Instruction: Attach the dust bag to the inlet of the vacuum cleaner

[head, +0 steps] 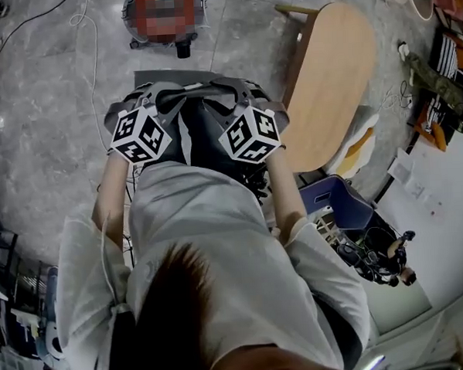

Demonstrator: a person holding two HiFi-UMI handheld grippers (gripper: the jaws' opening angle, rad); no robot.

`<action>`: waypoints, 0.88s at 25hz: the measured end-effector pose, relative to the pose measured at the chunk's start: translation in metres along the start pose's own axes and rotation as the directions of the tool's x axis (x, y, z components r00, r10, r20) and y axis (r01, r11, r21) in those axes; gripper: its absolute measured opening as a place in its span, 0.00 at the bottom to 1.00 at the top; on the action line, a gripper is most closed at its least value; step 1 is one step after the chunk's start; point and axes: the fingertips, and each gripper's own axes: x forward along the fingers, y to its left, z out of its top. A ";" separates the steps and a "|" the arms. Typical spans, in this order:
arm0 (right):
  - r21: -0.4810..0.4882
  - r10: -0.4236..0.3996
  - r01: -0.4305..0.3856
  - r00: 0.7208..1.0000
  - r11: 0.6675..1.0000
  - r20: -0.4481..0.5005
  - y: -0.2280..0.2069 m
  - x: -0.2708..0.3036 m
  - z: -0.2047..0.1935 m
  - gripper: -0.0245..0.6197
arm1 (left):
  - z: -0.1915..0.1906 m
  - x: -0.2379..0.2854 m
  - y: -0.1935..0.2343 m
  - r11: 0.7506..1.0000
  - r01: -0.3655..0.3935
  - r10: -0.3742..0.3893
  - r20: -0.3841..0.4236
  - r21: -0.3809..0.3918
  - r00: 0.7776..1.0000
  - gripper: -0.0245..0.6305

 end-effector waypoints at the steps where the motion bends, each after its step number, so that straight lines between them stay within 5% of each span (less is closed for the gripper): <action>1: -0.038 0.002 -0.004 0.999 0.999 -0.045 -0.002 0.011 -0.007 0.30 | -0.004 0.004 0.002 1.000 0.001 -0.001 0.000 -0.001 1.000 0.10; 7: -0.228 0.019 -0.055 0.987 0.972 -0.160 -0.008 0.067 -0.034 0.15 | -0.038 0.028 0.010 0.999 -0.034 0.034 -0.016 -0.009 0.999 0.10; 15: -0.246 0.140 -0.177 0.977 0.953 -0.163 -0.005 0.145 -0.090 0.13 | -0.099 0.097 0.014 1.000 -0.023 0.022 -0.058 -0.006 0.998 0.10; 22: -0.264 0.159 -0.206 0.969 0.942 -0.187 -0.009 0.211 -0.144 0.13 | -0.145 0.162 0.018 0.998 -0.025 0.022 -0.065 -0.053 0.998 0.10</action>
